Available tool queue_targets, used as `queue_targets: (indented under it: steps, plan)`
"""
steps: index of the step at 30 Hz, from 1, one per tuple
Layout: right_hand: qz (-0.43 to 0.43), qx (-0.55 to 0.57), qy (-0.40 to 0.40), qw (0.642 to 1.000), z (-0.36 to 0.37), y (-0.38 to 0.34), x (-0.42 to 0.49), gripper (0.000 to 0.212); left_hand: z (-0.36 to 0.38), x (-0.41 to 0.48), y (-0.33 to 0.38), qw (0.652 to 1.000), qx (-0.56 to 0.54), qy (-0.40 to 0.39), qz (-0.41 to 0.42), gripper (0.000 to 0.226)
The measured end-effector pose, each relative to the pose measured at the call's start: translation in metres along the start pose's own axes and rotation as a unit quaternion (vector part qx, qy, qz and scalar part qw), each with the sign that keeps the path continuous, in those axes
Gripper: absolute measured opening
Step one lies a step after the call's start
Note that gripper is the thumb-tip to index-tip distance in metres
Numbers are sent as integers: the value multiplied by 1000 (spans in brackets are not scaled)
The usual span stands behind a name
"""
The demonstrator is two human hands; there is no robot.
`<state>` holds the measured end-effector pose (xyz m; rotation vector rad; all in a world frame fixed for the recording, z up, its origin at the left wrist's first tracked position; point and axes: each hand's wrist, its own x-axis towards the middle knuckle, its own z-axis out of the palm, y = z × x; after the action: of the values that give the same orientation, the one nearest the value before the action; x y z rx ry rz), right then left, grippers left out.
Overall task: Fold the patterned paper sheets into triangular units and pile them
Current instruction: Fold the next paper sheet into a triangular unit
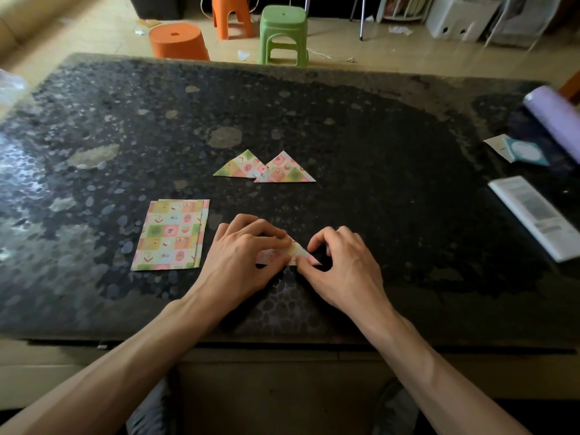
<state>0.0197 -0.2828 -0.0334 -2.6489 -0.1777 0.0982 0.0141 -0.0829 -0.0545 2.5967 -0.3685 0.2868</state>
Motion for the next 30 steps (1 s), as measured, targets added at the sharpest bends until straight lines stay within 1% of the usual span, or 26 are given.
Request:
queue_targets:
  steps: [3, 7, 10, 13, 16, 20, 24, 30]
  plan:
    - [-3, -11, 18, 1000, 3, -3, -2, 37, -1, -2, 1, 1000, -2, 3, 5, 26]
    - [18, -10, -10, 1000, 0, -5, 2, 40, -3, -3, -1, 1000, 2, -9, 14, 28]
    - [24, 8, -27, 999, -5, -4, 3, 37, -4, -4, -2, 1000, -1, -14, 11, 30]
    - [44, 37, -57, 997, -10, -1, 8, 28, -4, -3, -3, 1000, -4, -17, 7, 30]
    - [50, 44, -70, 995, -12, -2, 11, 26, -1, -4, 0, 1000, -13, -3, -7, 29]
    - [68, 87, -90, 990, -16, 2, 14, 23, 3, -5, 4, 1000, -10, 13, -9, 39]
    - [74, 118, -112, 984, -22, 3, 19, 24, 3, -5, 2, 1000, -6, 6, -7, 32]
    - [79, 147, -138, 976, -30, 6, 23, 27, 1, -5, 2, 1000, 3, 3, -11, 32]
